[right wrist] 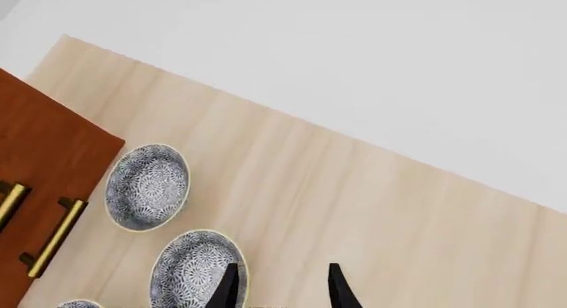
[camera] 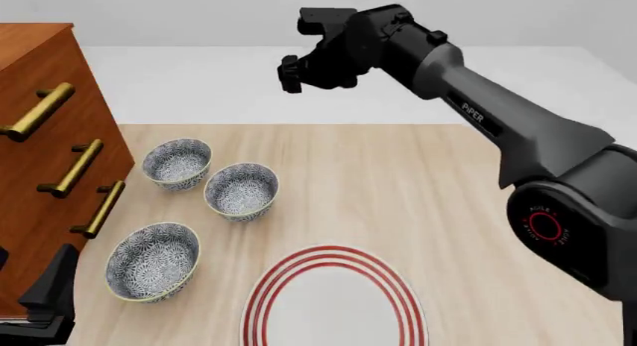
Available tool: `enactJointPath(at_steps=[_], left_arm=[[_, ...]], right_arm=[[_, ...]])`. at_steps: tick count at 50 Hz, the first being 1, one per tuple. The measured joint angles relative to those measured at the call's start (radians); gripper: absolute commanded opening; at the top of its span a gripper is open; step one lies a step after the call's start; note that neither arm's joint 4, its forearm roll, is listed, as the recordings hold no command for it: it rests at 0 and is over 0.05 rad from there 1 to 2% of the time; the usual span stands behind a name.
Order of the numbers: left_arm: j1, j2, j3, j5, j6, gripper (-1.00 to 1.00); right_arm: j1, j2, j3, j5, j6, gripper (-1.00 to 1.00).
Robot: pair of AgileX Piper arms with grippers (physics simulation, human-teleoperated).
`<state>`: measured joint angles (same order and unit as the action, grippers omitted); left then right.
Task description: Pick up the bowl and put it in the middle on the plate.
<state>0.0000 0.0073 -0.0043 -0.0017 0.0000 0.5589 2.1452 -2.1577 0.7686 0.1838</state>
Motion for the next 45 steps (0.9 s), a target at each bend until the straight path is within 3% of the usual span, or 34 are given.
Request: enactJointPath(at_steps=[45], left_arm=[[0.0, 0.0, 0.0, 0.0, 0.0, 1.0]], right_arm=[[0.096, 0.187, -0.009, 0.05, -0.013, 1.0]])
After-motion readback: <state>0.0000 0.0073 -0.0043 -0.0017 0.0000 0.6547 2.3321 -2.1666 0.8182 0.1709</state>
